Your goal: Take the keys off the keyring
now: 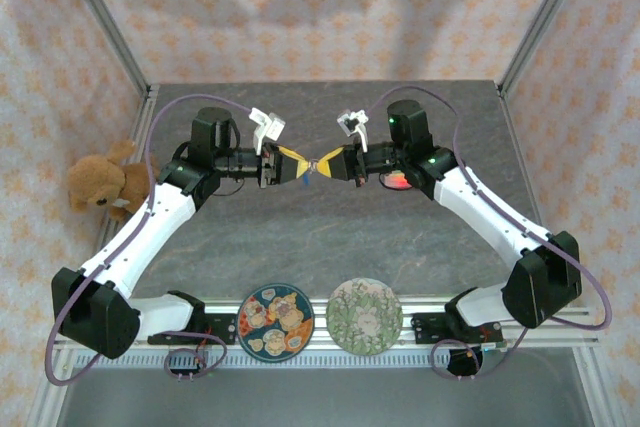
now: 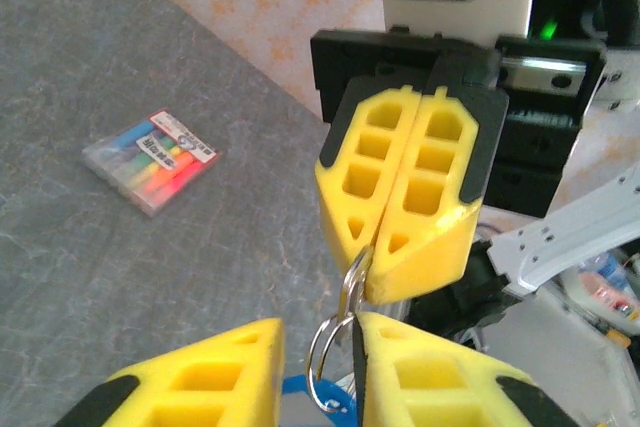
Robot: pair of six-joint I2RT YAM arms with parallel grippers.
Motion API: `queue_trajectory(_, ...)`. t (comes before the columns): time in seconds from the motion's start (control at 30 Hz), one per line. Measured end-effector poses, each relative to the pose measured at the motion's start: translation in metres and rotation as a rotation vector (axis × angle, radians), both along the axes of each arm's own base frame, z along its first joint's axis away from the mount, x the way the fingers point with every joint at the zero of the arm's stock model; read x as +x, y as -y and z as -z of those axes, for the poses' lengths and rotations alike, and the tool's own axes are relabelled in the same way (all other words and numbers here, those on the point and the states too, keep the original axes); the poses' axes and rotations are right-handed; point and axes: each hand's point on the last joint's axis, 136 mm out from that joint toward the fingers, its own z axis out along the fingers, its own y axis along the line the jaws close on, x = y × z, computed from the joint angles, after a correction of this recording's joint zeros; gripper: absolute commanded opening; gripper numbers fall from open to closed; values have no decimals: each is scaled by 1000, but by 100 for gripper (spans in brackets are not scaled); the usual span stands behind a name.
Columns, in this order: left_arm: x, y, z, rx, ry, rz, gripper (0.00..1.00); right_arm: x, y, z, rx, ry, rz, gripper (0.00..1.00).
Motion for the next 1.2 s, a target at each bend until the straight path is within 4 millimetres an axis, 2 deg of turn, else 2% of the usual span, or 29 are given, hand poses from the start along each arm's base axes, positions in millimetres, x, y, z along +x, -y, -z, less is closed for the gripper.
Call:
queue_trajectory(0.17,-1,1,-1,-4,3,9,0,0,0,2,-7,-3,0,0)
queue_trajectory(0.47,2,-1,-2,-15,-4,-25,0,4,0,1,-8,16,20,0)
queue_trajectory(1.0,12,-21,-15,-82,53,-194,0,12,2,-14,69,85,125,0)
queue_trajectory(1.13,12,-22,-13,-85,48,-204,28,13,2,-15,70,88,133,0)
queue_trajectory(1.2,12,-24,-14,-89,46,-209,34,13,3,-14,67,85,133,0)
